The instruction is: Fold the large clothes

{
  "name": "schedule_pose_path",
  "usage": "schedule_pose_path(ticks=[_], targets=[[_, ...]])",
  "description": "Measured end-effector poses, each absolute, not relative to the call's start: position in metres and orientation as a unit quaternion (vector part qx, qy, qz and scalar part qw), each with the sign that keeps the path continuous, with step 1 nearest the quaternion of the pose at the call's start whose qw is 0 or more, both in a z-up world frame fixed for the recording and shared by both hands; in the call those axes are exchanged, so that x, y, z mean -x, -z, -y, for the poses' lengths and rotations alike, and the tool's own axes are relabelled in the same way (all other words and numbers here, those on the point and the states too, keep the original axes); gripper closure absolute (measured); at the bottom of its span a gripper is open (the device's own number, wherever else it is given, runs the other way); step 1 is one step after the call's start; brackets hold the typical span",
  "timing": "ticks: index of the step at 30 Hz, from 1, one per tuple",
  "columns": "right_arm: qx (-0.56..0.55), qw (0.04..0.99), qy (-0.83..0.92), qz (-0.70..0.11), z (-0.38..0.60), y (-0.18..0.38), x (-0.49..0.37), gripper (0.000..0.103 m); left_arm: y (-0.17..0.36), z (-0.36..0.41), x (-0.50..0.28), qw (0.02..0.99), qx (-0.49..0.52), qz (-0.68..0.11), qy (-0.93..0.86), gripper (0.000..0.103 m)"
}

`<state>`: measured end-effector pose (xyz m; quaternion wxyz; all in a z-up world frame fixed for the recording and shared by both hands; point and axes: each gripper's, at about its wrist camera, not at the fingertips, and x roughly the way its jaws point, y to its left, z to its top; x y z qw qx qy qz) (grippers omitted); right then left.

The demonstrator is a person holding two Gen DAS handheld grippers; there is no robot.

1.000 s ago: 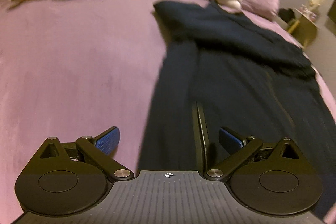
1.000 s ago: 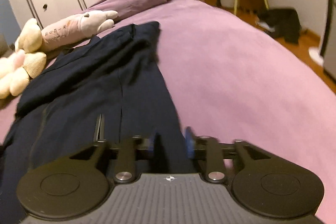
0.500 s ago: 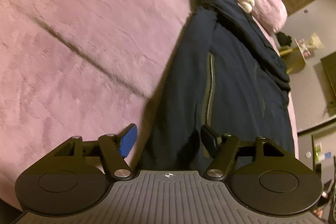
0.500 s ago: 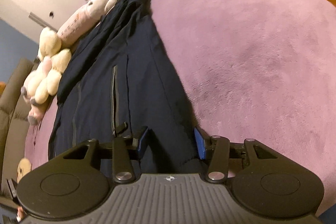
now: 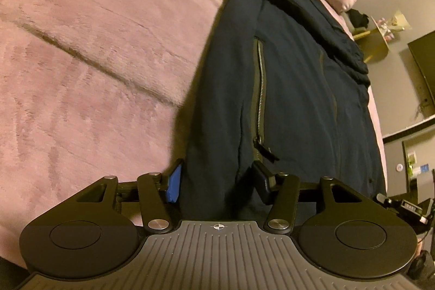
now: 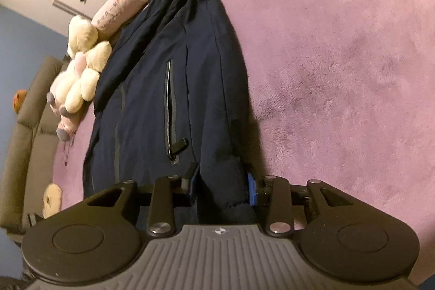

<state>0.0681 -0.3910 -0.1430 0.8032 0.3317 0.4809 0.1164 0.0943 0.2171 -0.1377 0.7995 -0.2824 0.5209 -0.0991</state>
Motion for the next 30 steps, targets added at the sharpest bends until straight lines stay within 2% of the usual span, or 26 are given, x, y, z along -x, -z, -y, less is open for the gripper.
schedule_pose_path(ticks=[4, 6, 8, 10, 12, 19, 21, 23, 25, 30], targets=[[-0.301, 0.812, -0.123, -0.485, 0.386, 0.137, -0.068, 0.068, 0.137, -0.214, -0.095, 0.794, 0.276, -0.530, 0.113, 0.058], [-0.278, 0.819, -0.123, -0.487, 0.382, 0.134, -0.070, 0.073, 0.136, -0.214, -0.096, 0.793, 0.266, -0.535, 0.119, 0.058], [-0.264, 0.820, -0.122, -0.493, 0.378, 0.133, -0.072, 0.073, 0.136, -0.215, -0.096, 0.789, 0.267, -0.539, 0.122, 0.055], [-0.265, 0.817, -0.123, -0.498, 0.379, 0.132, -0.074, 0.070, 0.135, -0.215, -0.097, 0.786, 0.265, -0.544, 0.126, 0.050], [-0.265, 0.813, -0.130, -0.502, 0.379, 0.131, -0.075, 0.063, 0.134, -0.216, -0.097, 0.784, 0.267, -0.545, 0.131, 0.048], [-0.243, 0.817, -0.130, -0.506, 0.377, 0.131, -0.073, 0.063, 0.133, -0.219, -0.090, 0.782, 0.272, -0.544, 0.134, 0.050], [-0.232, 0.821, -0.128, -0.505, 0.376, 0.131, -0.073, 0.069, 0.133, -0.217, -0.089, 0.782, 0.268, -0.545, 0.141, 0.051], [-0.225, 0.825, -0.128, -0.502, 0.374, 0.131, -0.072, 0.073, 0.132, -0.215, -0.089, 0.783, 0.262, -0.545, 0.146, 0.061], [-0.219, 0.830, -0.134, -0.496, 0.374, 0.127, -0.071, 0.078, 0.131, -0.215, -0.090, 0.782, 0.270, -0.544, 0.140, 0.084], [-0.271, 0.834, -0.168, -0.450, 0.376, 0.106, -0.073, 0.082, 0.107, -0.212, -0.093, 0.792, 0.308, -0.503, 0.161, 0.086]])
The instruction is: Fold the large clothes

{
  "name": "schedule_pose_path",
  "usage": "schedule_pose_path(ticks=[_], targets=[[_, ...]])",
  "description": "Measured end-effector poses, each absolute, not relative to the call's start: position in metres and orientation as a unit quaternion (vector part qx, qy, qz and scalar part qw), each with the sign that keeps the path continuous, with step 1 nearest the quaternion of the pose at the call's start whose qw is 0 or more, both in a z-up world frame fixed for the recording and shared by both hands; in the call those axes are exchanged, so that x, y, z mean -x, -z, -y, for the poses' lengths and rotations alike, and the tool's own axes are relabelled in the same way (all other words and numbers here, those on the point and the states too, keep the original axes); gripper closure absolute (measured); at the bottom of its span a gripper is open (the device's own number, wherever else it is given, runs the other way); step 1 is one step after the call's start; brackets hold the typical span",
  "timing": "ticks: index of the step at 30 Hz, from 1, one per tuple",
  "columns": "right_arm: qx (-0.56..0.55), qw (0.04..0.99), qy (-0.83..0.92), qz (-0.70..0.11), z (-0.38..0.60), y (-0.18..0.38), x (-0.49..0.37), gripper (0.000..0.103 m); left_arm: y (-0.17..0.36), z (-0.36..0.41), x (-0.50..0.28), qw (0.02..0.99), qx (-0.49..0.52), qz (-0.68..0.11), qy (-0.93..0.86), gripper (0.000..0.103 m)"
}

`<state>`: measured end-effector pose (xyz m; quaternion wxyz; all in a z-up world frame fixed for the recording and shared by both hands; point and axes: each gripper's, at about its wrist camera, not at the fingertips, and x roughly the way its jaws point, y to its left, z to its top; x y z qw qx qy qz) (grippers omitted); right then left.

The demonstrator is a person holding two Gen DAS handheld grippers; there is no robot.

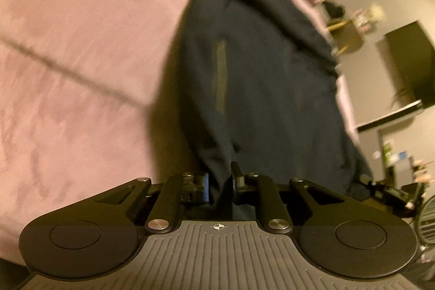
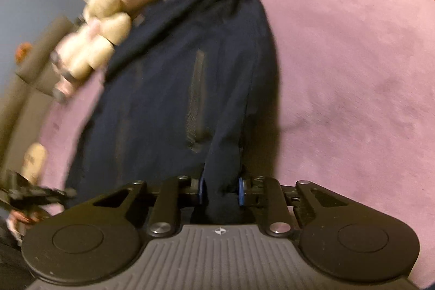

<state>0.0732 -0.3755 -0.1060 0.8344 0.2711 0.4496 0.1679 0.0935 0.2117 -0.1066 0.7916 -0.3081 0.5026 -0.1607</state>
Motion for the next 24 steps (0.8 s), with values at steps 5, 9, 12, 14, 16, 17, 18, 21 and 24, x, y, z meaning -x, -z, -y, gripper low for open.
schedule_pose_path(ticks=[5, 9, 12, 14, 16, 17, 18, 21, 24], targets=[[-0.325, 0.846, -0.184, -0.382, 0.377, 0.074, -0.092, 0.083, 0.068, -0.216, -0.112, 0.810, 0.367, -0.426, 0.165, 0.087], [-0.337, 0.864, -0.181, -0.329, 0.373, 0.053, -0.120, 0.083, 0.044, -0.223, -0.140, 0.812, 0.411, -0.382, 0.157, 0.087], [-0.357, 0.873, -0.164, -0.288, 0.373, 0.041, -0.145, 0.083, 0.032, -0.229, -0.167, 0.810, 0.446, -0.356, 0.138, 0.087], [-0.370, 0.878, -0.145, -0.266, 0.378, 0.035, -0.165, 0.083, 0.028, -0.236, -0.188, 0.806, 0.470, -0.339, 0.122, 0.087], [-0.379, 0.883, -0.118, -0.251, 0.379, 0.031, -0.189, 0.083, 0.030, -0.242, -0.211, 0.803, 0.488, -0.323, 0.108, 0.087], [-0.385, 0.883, -0.107, -0.248, 0.380, 0.030, -0.201, 0.083, 0.033, -0.244, -0.224, 0.799, 0.500, -0.320, 0.100, 0.086], [-0.388, 0.884, -0.098, -0.244, 0.380, 0.029, -0.214, 0.083, 0.037, -0.247, -0.239, 0.794, 0.509, -0.321, 0.091, 0.087], [-0.378, 0.888, -0.071, -0.251, 0.373, 0.032, -0.258, 0.083, 0.053, -0.245, -0.283, 0.788, 0.510, -0.339, 0.061, 0.087], [-0.349, 0.894, -0.037, -0.278, 0.359, 0.045, -0.304, 0.082, 0.076, -0.243, -0.322, 0.781, 0.510, -0.358, 0.031, 0.086]])
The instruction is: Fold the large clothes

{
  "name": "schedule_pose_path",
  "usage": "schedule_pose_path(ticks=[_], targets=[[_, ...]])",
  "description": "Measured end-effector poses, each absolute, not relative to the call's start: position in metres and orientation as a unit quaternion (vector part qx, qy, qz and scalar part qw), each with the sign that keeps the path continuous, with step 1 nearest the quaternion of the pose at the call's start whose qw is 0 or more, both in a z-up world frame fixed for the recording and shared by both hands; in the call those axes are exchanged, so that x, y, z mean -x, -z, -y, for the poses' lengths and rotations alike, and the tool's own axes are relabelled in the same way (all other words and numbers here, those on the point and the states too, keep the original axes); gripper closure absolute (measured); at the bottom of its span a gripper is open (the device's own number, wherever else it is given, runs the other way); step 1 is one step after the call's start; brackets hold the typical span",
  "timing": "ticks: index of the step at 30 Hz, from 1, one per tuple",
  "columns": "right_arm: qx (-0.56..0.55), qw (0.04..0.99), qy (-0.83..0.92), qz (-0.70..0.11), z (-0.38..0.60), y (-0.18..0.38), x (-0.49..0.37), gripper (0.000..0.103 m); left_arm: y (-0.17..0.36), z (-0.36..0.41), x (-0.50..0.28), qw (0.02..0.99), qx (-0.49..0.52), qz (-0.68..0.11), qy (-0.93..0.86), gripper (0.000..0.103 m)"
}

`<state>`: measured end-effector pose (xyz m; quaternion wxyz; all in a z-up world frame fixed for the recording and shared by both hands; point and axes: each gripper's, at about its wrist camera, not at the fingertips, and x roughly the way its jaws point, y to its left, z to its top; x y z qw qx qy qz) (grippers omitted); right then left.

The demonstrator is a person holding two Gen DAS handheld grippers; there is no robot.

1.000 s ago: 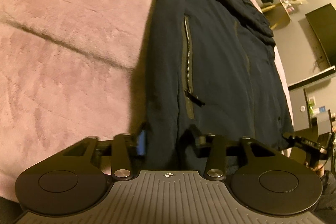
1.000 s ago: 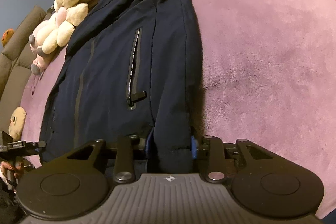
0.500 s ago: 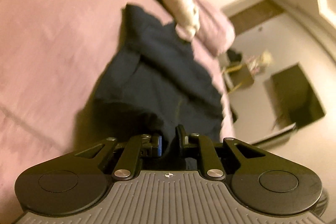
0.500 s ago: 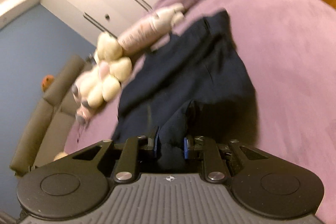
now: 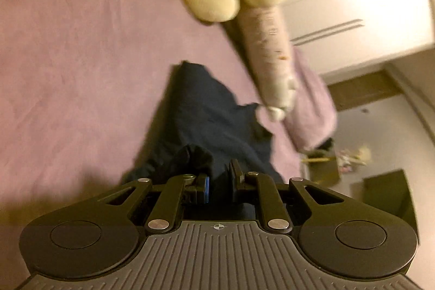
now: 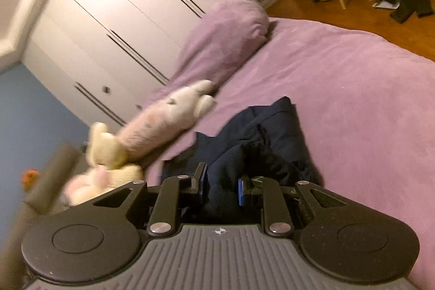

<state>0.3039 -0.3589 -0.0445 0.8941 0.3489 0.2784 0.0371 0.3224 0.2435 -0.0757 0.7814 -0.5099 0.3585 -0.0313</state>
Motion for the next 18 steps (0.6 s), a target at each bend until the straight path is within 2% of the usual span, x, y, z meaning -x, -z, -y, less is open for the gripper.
schedule_pose_path(ticks=[9, 11, 13, 15, 16, 17, 18], targets=[[-0.301, 0.893, 0.008, -0.334, 0.336, 0.103, -0.377, 0.080, 0.135, -0.245, -0.371, 0.765, 0.514, -0.388, 0.006, 0.080], [-0.289, 0.898, 0.003, -0.332, 0.333, 0.107, -0.381, 0.080, 0.138, -0.248, -0.371, 0.755, 0.530, -0.387, 0.011, 0.078], [-0.286, 0.899, -0.015, -0.332, 0.336, 0.106, -0.381, 0.075, 0.134, -0.252, -0.367, 0.750, 0.542, -0.378, 0.027, 0.070], [-0.305, 0.892, -0.039, -0.332, 0.344, 0.100, -0.378, 0.067, 0.122, -0.258, -0.361, 0.759, 0.542, -0.357, 0.049, 0.058], [-0.324, 0.889, -0.051, -0.321, 0.351, 0.096, -0.374, 0.064, 0.115, -0.261, -0.356, 0.769, 0.537, -0.341, 0.054, 0.047], [-0.336, 0.889, -0.060, -0.305, 0.357, 0.092, -0.366, 0.053, 0.106, -0.265, -0.350, 0.785, 0.526, -0.323, 0.052, 0.041], [-0.338, 0.895, -0.058, -0.286, 0.362, 0.088, -0.358, 0.036, 0.098, -0.269, -0.345, 0.802, 0.509, -0.309, 0.049, 0.035]])
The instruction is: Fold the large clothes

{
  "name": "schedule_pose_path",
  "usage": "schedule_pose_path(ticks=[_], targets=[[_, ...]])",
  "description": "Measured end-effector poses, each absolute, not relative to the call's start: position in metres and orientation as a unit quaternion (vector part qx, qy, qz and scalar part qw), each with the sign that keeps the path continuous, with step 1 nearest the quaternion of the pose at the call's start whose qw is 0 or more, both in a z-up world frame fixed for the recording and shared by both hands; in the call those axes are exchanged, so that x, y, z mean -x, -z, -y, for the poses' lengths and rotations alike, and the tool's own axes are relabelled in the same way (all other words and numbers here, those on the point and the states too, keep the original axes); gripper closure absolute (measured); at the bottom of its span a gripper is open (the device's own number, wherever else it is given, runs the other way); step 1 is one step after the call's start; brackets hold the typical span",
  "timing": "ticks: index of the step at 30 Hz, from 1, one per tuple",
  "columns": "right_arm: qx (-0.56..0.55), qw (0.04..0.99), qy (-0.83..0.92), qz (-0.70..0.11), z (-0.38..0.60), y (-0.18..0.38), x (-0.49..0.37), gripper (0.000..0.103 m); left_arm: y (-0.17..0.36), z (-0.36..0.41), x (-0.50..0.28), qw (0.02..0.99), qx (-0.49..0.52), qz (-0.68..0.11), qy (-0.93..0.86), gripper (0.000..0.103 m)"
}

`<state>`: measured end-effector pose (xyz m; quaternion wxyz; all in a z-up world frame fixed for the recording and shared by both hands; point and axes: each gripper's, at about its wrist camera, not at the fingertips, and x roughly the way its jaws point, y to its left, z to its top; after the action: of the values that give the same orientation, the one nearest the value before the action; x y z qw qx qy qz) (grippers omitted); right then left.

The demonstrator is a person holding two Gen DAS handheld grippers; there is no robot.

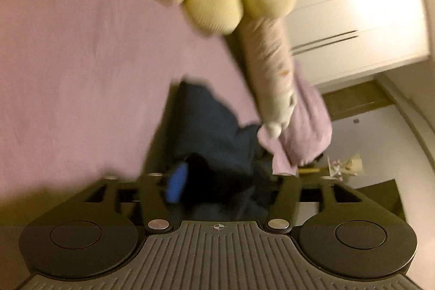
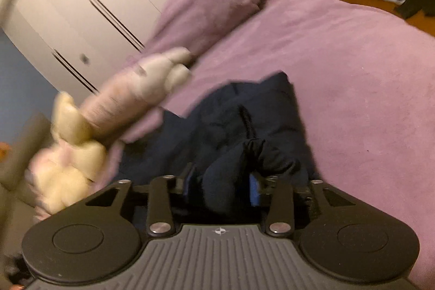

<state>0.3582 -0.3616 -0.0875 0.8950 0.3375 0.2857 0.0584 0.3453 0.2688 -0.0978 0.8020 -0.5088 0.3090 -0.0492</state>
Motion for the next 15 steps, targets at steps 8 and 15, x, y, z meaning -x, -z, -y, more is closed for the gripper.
schedule_pose_path(ticks=[8, 15], targets=[[-0.213, 0.930, -0.019, -0.299, 0.353, 0.094, -0.350, 0.026, 0.102, -0.236, -0.360, 0.853, 0.360, -0.374, 0.055, 0.029], [-0.137, 0.936, -0.031, -0.322, 0.325, 0.101, -0.382, 0.041, 0.125, -0.220, -0.378, 0.849, 0.335, -0.406, 0.046, 0.049]])
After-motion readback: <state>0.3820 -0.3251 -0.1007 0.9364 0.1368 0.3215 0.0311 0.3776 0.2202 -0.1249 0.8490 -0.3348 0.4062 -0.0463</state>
